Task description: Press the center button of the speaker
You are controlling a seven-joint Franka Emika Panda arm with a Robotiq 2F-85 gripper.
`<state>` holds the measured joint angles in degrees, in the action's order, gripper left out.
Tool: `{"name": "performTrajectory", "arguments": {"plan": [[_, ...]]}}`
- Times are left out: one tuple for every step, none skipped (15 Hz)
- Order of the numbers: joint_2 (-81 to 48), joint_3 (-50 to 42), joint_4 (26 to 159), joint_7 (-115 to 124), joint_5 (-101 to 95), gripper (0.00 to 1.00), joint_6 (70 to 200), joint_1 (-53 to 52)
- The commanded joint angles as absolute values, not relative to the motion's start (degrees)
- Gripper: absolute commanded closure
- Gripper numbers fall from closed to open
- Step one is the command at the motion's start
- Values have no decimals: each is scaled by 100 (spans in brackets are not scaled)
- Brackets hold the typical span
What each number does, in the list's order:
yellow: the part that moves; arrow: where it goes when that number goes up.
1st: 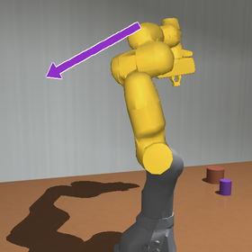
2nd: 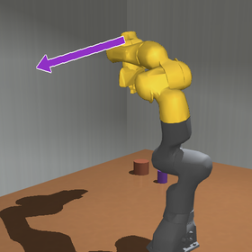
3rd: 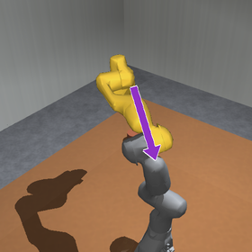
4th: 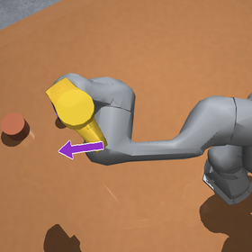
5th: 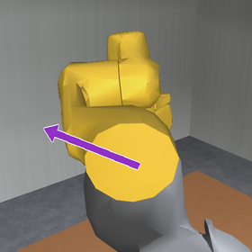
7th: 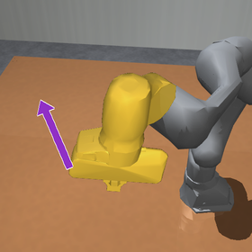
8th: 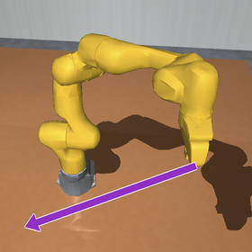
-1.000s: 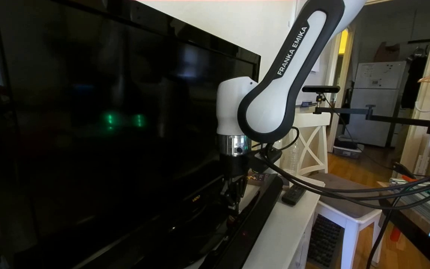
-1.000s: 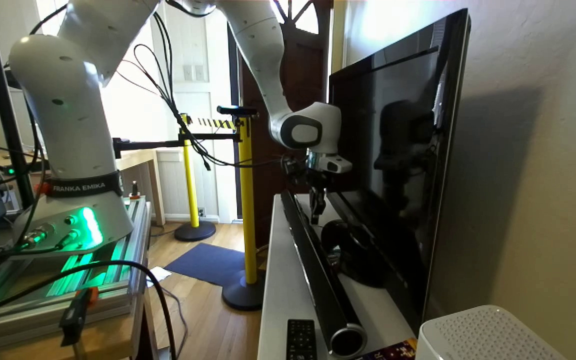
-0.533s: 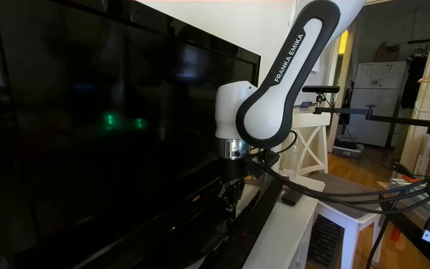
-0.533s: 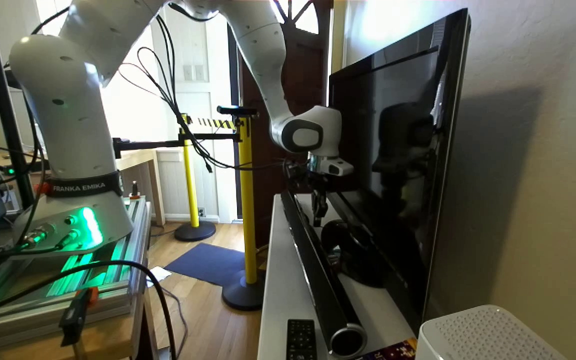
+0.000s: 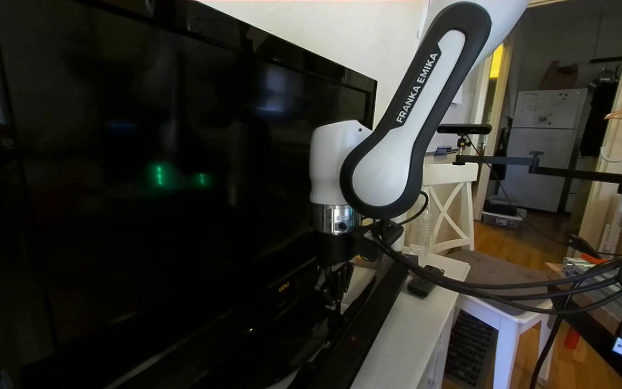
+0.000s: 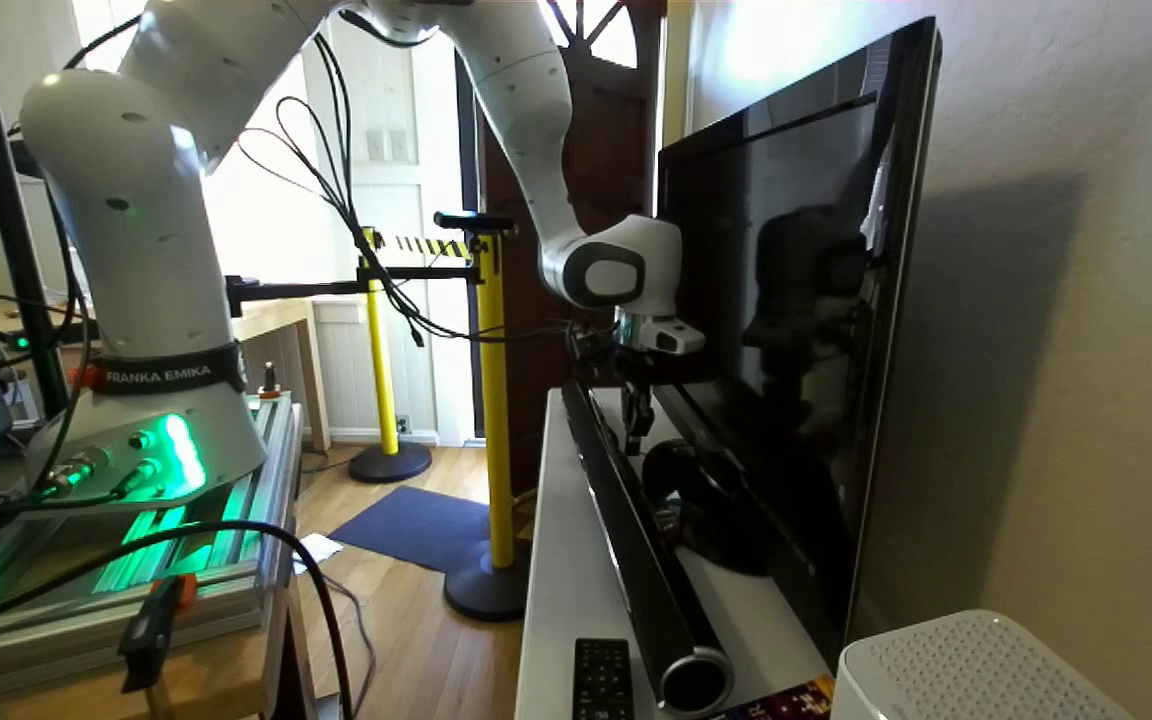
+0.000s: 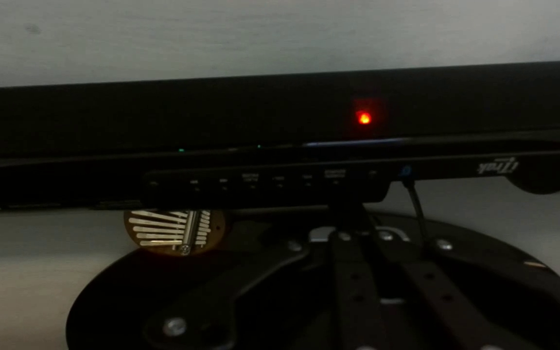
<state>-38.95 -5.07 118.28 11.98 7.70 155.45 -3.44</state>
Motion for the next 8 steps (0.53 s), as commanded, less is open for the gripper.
{"name": "performTrajectory", "arguments": {"plan": [[-4049, -536, 11656, 1368, 658, 100, 15463, -397], [-4066, -523, 11645, 1360, 666, 100, 15438, -388], [-4090, -509, 11632, 1347, 672, 100, 15425, -379], [-4119, -500, 11609, 1343, 676, 100, 15408, -375], [-4136, -499, 11589, 1349, 676, 100, 15389, -377], [-4167, -492, 11557, 1350, 680, 100, 15347, -372], [-4194, -494, 11527, 1357, 678, 100, 15303, -375], [-4224, -507, 11498, 1374, 670, 100, 15284, -387]]}}
